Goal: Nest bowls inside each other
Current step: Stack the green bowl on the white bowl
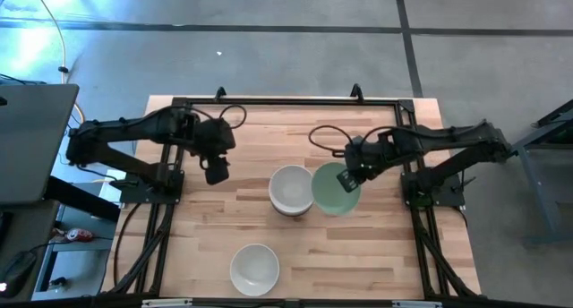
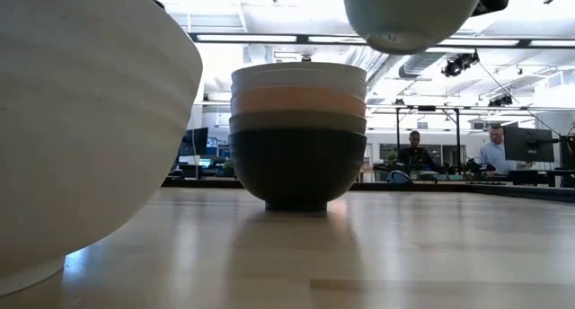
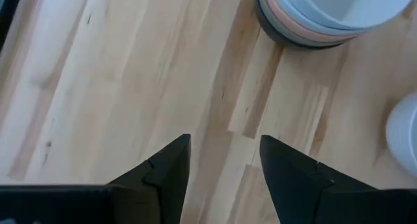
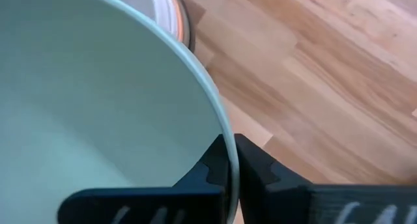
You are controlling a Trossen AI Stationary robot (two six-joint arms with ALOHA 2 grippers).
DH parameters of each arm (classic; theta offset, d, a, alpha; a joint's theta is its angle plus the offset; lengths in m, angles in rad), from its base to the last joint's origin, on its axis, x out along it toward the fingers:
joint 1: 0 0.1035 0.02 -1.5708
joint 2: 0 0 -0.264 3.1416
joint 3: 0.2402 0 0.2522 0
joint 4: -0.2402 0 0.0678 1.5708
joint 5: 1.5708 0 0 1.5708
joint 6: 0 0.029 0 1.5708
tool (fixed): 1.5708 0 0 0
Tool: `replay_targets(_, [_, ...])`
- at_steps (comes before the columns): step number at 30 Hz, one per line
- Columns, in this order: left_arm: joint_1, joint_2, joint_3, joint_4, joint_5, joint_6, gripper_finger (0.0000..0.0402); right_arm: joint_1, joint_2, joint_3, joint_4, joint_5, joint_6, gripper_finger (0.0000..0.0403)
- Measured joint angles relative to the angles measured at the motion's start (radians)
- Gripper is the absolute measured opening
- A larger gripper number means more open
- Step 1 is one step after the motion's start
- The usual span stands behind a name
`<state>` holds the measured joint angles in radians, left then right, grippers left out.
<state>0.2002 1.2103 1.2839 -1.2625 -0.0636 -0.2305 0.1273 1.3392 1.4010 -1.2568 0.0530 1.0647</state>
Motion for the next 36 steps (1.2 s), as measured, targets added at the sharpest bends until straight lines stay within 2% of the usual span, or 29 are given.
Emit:
replay_targets(10, [-0.032, -0.021, -0.087, 0.085, -0.009, -0.073, 0.0173, -0.098, 0.025, 0.000, 0.079, -0.063, -0.005, 0.0000])
replay_targets(22, [-0.031, -0.021, -0.186, 0.157, 0.013, -0.096, 0.0173, -0.108, 0.129, 0.012, 0.167, -0.136, -0.053, 0.0000])
replay_targets(29, [-0.032, -0.021, -0.223, 0.195, 0.042, -0.117, 0.0173, -0.123, 0.206, 0.174, 0.088, -0.104, -0.123, 0.0000])
replay_targets(36, [-0.051, -0.020, -0.223, 0.231, 0.049, -0.126, 0.0173, -0.140, 0.364, 0.408, -0.096, -0.063, -0.236, 0.0000])
